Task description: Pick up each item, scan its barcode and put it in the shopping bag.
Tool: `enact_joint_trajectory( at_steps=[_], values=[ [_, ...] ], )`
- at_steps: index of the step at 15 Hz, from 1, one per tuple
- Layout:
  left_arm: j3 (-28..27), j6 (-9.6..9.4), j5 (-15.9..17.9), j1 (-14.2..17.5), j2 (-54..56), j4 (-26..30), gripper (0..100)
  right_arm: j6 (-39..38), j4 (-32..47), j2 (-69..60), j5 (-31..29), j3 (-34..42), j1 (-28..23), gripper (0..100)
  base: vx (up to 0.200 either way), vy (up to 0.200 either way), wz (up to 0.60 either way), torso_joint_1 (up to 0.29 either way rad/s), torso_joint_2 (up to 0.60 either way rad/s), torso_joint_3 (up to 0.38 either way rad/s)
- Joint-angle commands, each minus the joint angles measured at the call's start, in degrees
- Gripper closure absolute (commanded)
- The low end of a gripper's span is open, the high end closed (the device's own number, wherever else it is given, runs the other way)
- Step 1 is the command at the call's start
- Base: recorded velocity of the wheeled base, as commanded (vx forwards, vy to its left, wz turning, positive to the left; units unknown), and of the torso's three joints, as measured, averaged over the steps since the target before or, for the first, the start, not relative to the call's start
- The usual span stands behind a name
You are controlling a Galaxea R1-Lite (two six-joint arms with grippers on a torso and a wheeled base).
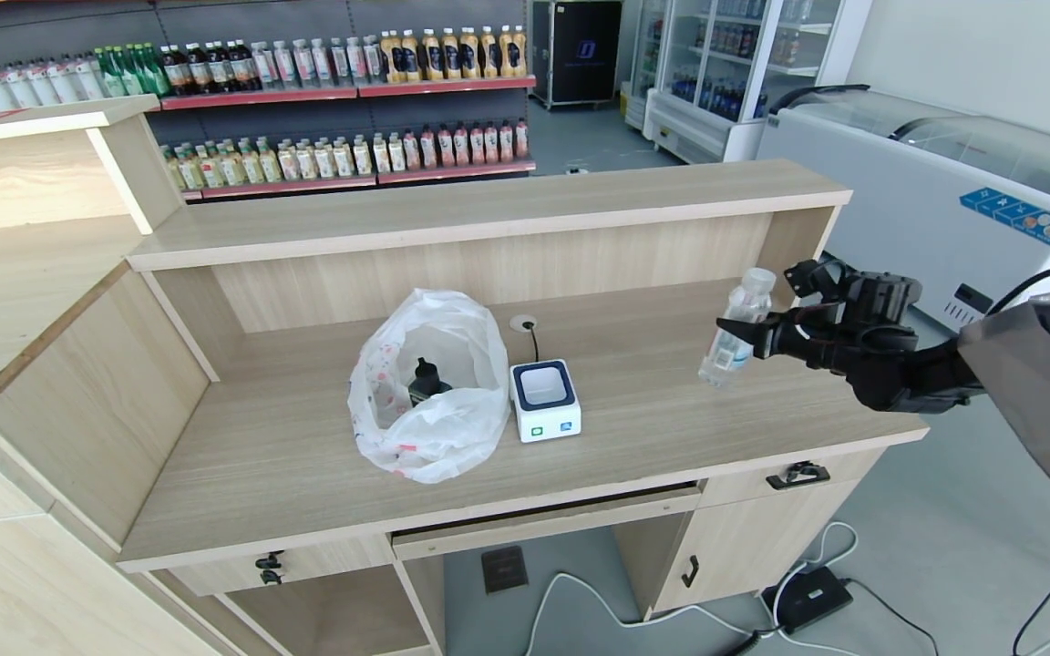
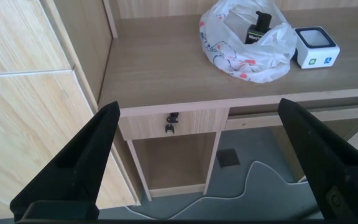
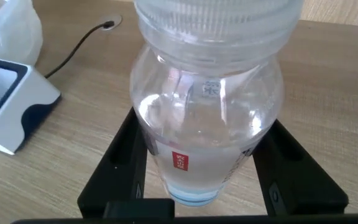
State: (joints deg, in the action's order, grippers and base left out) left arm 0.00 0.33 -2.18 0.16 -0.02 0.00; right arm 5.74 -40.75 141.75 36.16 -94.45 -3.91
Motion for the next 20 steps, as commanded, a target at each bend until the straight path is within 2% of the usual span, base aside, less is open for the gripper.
enact_joint_trajectory(
  at_steps=[1,4,5,7,10,11,13,14,15,16,17,20],
  values=[
    [0.00,0.02,-0.02,0.02,0.02,0.00,0,-10.66,-0.12,-20.29,2.95,13.77,1.10,100,0.000,0.000,0.00,0.000,0.00,0.000],
    [0.00,0.02,-0.02,0.02,0.02,0.00,0,-22.44,-0.47,-39.62,9.19,24.84,1.72,100,0.000,0.000,0.00,0.000,0.00,0.000],
    [0.00,0.02,-0.02,0.02,0.02,0.00,0,-24.20,-0.64,-43.14,9.99,27.22,1.80,100,0.000,0.000,0.00,0.000,0.00,0.000],
    [0.00,0.02,-0.02,-0.07,0.02,0.00,0,-29.47,-2.23,-54.04,16.23,32.93,1.36,100,0.000,0.000,0.00,0.000,0.00,0.000],
    [0.00,0.02,-0.02,0.02,0.02,0.00,0,-31.23,-7.50,-62.74,22.64,39.52,1.28,100,0.000,0.000,0.00,0.000,0.00,0.000],
    [0.00,0.02,-0.02,0.02,0.02,0.00,0,-30.70,-9.96,-65.11,24.31,42.77,2.77,100,0.000,0.000,0.00,0.000,0.00,0.000],
    [0.00,0.02,-0.02,0.02,0.02,0.00,0,-30.09,-12.77,-67.84,22.11,45.67,9.01,100,0.000,0.000,0.00,0.000,0.00,0.000],
    [0.00,0.02,-0.02,0.02,0.02,0.00,0,-30.18,-11.54,-68.54,17.46,45.76,11.65,100,0.000,0.000,0.00,0.000,0.00,0.000],
    [0.00,0.02,-0.10,0.02,0.02,0.00,0,-30.35,-7.59,-68.54,10.42,45.06,14.28,100,0.000,0.000,0.00,0.000,0.00,0.000],
    [0.00,0.02,-0.10,0.02,0.02,0.00,0,-30.44,-5.48,-68.63,7.52,44.53,15.08,100,0.000,0.000,0.00,0.000,0.00,0.000],
    [0.00,0.02,-0.10,0.02,0.02,0.00,0,-31.49,-0.73,-68.72,1.02,43.65,17.54,100,0.000,0.000,0.00,0.000,0.00,0.000],
    [0.00,0.02,-0.02,0.02,0.02,0.00,0,-36.42,-0.99,-68.98,0.67,44.00,22.81,100,0.000,0.000,0.00,0.000,0.00,0.000]
  ],
)
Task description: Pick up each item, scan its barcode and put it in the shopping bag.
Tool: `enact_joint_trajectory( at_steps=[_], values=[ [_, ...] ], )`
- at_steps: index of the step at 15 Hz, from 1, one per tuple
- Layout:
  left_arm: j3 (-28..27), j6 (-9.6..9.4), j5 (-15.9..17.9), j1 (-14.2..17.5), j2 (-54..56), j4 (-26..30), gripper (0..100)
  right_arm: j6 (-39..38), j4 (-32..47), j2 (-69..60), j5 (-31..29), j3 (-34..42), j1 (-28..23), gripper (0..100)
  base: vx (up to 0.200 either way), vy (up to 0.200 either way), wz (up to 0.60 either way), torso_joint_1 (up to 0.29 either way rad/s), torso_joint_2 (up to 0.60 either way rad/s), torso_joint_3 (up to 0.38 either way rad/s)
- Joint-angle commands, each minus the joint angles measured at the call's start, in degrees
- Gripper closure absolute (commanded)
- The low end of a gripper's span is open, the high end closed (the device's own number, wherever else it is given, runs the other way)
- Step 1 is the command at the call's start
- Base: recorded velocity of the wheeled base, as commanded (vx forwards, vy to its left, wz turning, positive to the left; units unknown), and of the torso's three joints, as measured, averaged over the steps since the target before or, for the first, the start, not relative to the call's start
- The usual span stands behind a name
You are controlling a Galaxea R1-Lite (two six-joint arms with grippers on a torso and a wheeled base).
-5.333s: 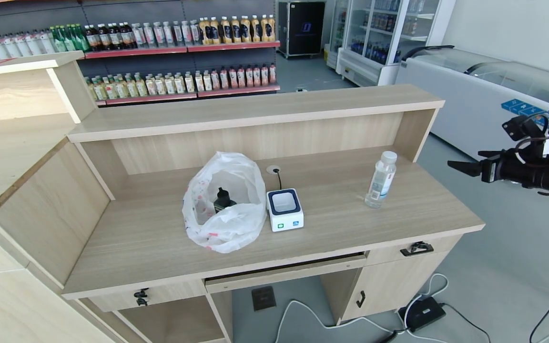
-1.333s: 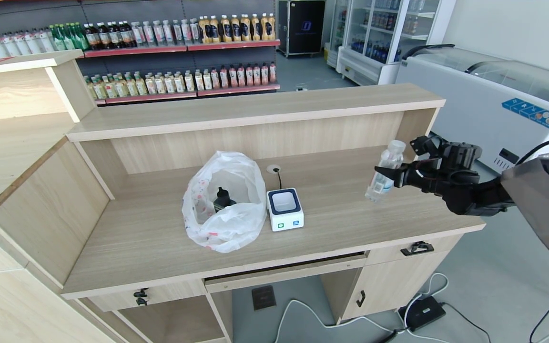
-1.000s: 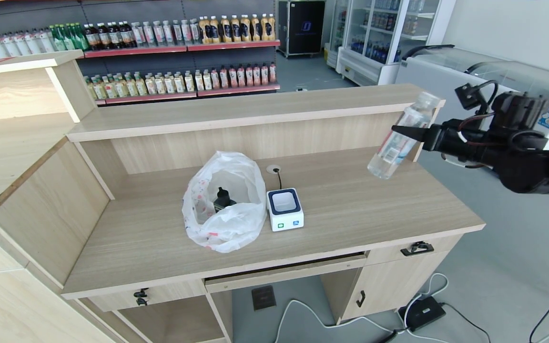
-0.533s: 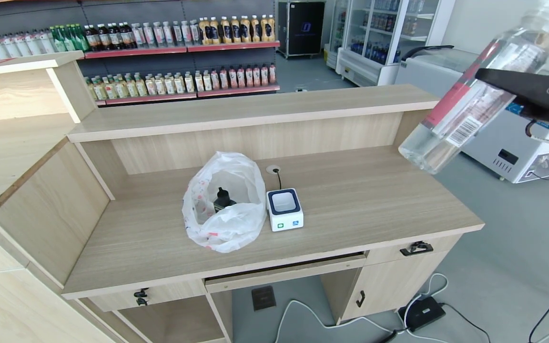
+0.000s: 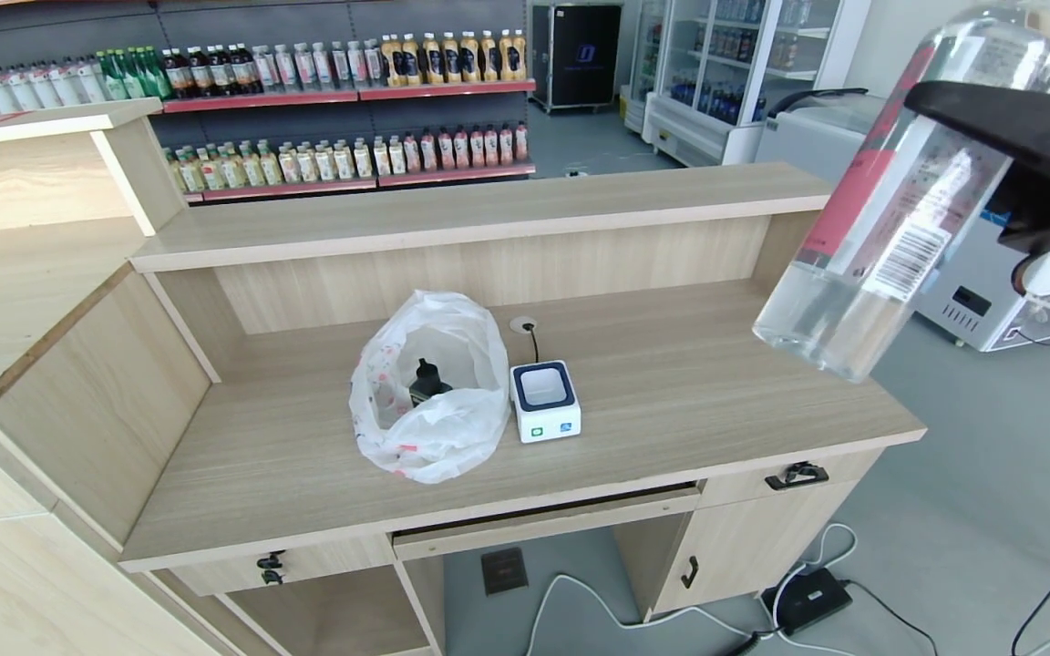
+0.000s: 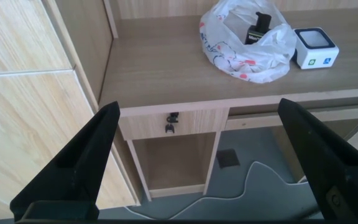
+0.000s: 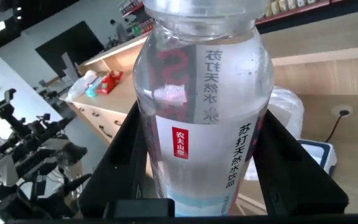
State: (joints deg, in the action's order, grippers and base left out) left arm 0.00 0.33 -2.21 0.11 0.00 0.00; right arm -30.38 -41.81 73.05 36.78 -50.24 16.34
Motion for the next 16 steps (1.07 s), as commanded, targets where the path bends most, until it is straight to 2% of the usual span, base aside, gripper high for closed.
enact_joint_trajectory(
  at_steps=[1,7,13,16],
  values=[
    [0.00,0.02,0.01,0.07,0.00,0.00,0,-0.29,-0.02,-0.10,0.49,-0.30,3.88,100,0.000,0.000,0.00,0.000,0.00,0.000],
    [0.00,0.02,-0.08,-0.02,0.00,0.00,0,-0.38,0.51,-1.33,11.03,-0.30,8.98,100,0.000,0.000,0.00,0.000,0.00,0.000],
    [0.00,0.02,0.01,0.07,0.00,0.00,0,0.14,7.45,-11.79,12.35,0.23,6.87,100,0.000,0.000,0.00,0.000,0.00,0.000],
    [0.00,0.02,0.01,0.07,0.00,0.00,0,0.50,13.78,-16.97,12.26,0.14,4.93,100,0.000,0.000,0.00,0.000,0.00,0.000]
  ],
)
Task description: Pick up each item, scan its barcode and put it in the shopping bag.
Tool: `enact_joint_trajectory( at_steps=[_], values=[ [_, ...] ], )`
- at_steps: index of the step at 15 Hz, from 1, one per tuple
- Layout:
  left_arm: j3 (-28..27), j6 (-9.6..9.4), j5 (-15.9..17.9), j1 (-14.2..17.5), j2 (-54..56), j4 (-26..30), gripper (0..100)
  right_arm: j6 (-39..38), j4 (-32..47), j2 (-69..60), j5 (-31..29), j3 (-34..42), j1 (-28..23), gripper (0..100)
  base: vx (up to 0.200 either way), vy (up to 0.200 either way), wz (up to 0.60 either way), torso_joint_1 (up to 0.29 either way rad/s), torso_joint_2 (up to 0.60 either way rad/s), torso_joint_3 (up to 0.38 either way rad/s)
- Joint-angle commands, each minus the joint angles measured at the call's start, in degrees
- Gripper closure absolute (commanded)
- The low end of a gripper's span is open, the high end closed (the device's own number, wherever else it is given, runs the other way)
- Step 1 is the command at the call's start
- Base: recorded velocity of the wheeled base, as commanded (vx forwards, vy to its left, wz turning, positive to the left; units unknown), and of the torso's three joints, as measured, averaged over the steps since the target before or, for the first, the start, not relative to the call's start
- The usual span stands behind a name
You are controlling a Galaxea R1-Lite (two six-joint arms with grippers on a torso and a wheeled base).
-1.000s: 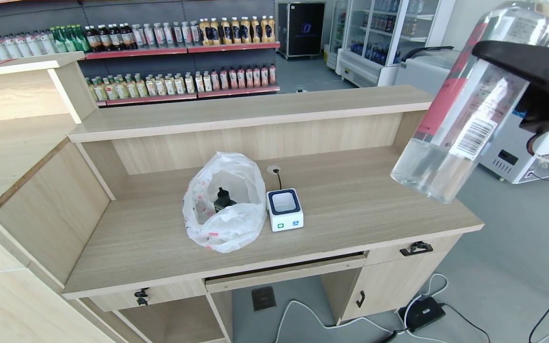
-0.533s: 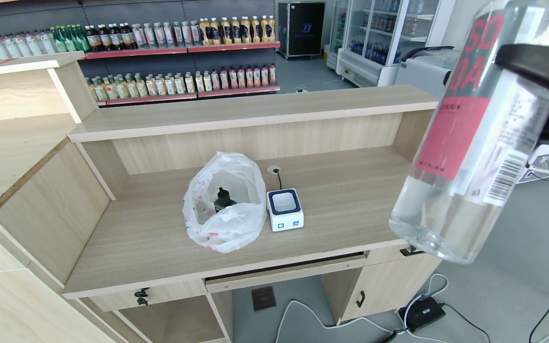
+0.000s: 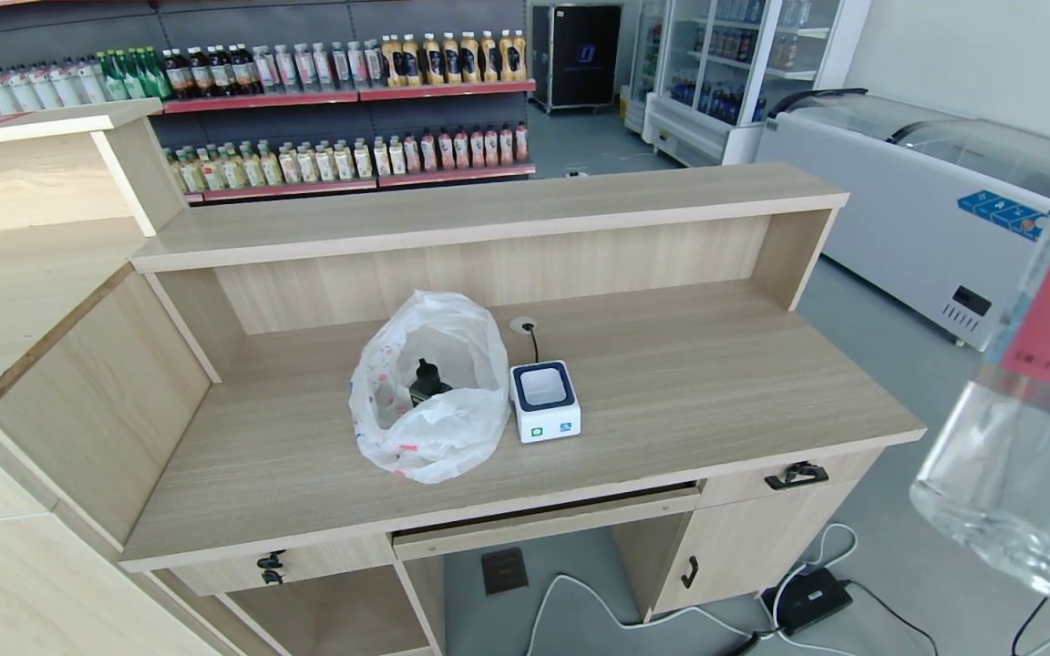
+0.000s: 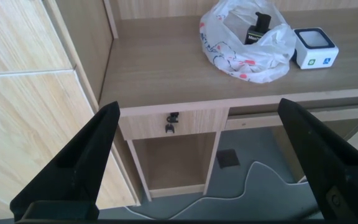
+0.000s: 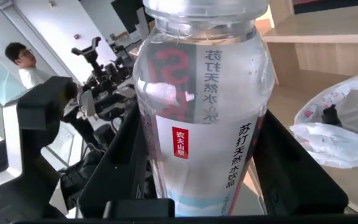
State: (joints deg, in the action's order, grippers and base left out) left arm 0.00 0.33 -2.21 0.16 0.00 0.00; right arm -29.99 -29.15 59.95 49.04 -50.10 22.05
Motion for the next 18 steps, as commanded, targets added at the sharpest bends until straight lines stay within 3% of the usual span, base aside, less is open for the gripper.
enact_joint_trajectory(
  at_steps=[1,4,18],
  values=[
    [0.00,0.02,0.01,0.02,0.00,0.00,0,0.90,1.81,-4.49,-0.09,0.09,-1.05,100,0.000,0.000,0.00,0.000,0.00,0.000],
    [0.00,0.02,-0.08,0.02,0.00,0.00,0,1.51,3.13,-5.29,-0.09,0.09,-3.60,100,0.000,0.000,0.00,0.000,0.00,0.000],
    [0.00,0.02,0.01,0.02,0.00,0.00,0,3.80,2.87,-3.70,-0.35,0.18,-4.47,100,0.000,0.000,0.00,0.000,0.00,0.000]
  ],
)
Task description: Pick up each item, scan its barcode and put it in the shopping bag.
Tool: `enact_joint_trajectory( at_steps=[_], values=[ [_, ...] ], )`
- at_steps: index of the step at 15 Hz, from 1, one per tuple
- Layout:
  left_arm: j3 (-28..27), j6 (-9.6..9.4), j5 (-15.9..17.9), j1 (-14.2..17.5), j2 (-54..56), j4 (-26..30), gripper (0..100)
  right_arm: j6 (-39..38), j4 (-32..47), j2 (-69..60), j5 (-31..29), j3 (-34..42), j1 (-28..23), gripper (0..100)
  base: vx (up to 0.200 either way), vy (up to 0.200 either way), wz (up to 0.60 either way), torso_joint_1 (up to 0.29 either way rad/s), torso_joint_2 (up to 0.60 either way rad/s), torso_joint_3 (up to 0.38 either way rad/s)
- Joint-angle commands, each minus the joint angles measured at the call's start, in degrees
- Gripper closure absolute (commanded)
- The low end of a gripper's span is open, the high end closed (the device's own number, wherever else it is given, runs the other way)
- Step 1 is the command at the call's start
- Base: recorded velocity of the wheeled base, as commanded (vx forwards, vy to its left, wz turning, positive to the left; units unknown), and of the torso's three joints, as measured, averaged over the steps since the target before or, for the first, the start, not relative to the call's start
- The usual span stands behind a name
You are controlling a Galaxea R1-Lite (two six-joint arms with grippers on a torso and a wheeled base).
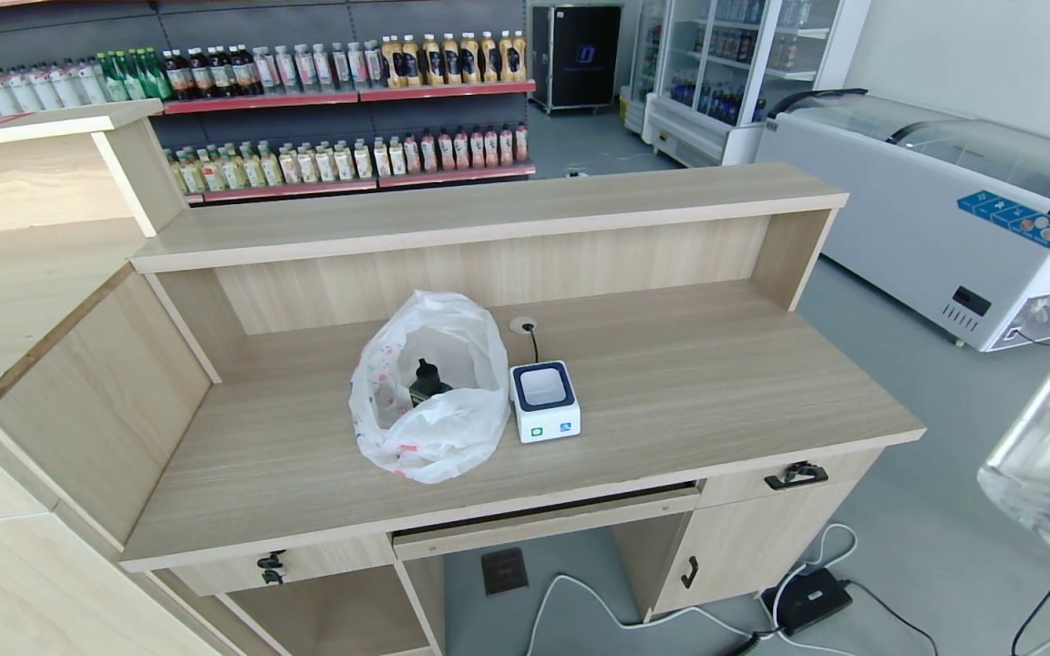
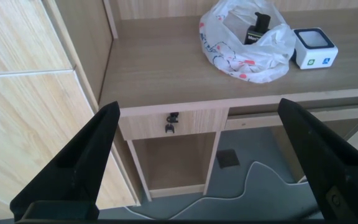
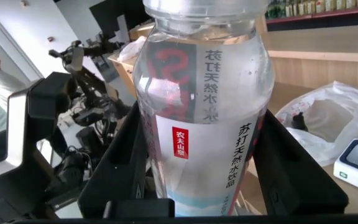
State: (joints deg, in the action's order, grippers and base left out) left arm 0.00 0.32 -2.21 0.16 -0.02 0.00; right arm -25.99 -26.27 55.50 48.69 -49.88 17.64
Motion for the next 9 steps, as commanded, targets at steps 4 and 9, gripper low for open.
enact_joint_trajectory(
  at_steps=[4,9],
  values=[
    [0.00,0.03,0.01,0.02,0.02,0.00,0,11.75,0.08,8.66,-0.44,-1.80,-10.87,100,0.000,0.000,0.00,0.000,0.00,0.000],
    [0.00,0.03,0.01,0.02,0.02,0.00,0,17.11,-6.86,15.25,-2.11,1.10,-28.89,100,0.000,0.000,0.00,0.000,0.00,0.000]
  ],
)
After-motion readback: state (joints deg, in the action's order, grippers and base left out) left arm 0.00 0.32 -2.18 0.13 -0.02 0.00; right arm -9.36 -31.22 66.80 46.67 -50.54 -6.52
